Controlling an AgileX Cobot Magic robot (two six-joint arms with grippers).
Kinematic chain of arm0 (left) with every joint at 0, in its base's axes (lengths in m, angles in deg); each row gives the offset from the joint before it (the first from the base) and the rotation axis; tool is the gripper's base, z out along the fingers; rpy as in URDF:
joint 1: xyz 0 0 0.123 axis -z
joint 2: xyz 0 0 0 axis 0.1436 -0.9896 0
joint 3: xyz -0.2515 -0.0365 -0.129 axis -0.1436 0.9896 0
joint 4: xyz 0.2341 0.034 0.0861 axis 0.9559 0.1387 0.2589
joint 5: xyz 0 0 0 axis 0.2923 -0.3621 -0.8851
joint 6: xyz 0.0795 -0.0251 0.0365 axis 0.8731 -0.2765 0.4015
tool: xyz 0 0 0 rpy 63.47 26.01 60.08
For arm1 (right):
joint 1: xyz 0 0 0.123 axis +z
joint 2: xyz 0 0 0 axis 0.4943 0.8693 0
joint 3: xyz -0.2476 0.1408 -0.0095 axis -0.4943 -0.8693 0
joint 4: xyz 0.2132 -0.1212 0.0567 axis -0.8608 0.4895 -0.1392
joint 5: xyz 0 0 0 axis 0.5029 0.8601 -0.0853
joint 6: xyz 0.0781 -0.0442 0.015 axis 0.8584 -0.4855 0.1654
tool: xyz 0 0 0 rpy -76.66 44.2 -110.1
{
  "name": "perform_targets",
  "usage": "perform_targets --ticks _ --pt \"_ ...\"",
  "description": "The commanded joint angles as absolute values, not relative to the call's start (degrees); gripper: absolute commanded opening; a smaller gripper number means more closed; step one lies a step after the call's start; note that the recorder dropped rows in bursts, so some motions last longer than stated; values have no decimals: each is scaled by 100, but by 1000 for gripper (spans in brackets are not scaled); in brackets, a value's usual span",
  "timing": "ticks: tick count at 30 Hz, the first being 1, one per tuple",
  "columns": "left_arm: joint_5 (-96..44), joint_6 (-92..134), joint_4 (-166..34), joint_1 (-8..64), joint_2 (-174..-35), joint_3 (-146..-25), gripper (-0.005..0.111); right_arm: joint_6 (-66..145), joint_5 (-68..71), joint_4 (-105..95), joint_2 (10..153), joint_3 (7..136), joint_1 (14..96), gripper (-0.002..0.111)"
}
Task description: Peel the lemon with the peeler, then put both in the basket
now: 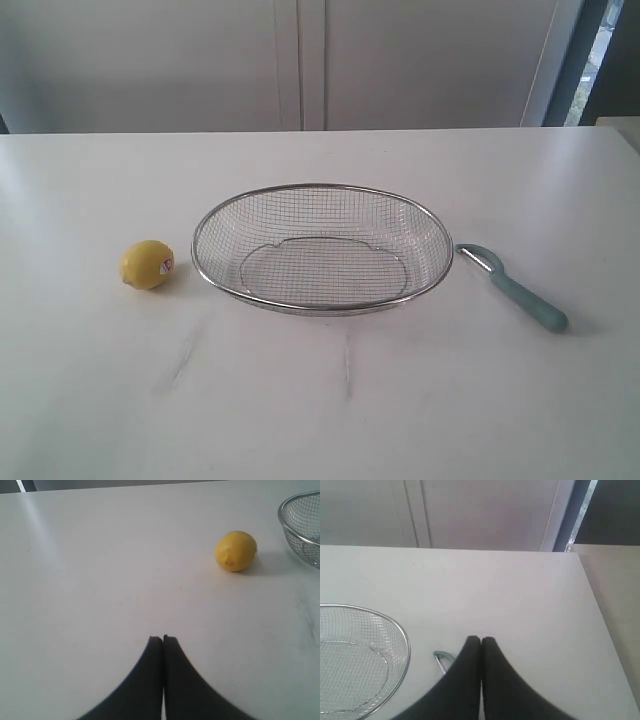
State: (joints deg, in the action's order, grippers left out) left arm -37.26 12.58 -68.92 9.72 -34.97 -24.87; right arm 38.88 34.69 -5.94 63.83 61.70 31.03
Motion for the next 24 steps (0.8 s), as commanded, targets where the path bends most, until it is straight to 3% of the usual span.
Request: perform_targets --ticks 1,24 --pt "-3748 1241 -6948 962 -3469 -2469 0 3880 3496 -581 6659 6214 3134 0" --pt "-3748 1241 -6948 962 -3469 -2469 0 3191 4207 -570 7982 6621 3134 0"
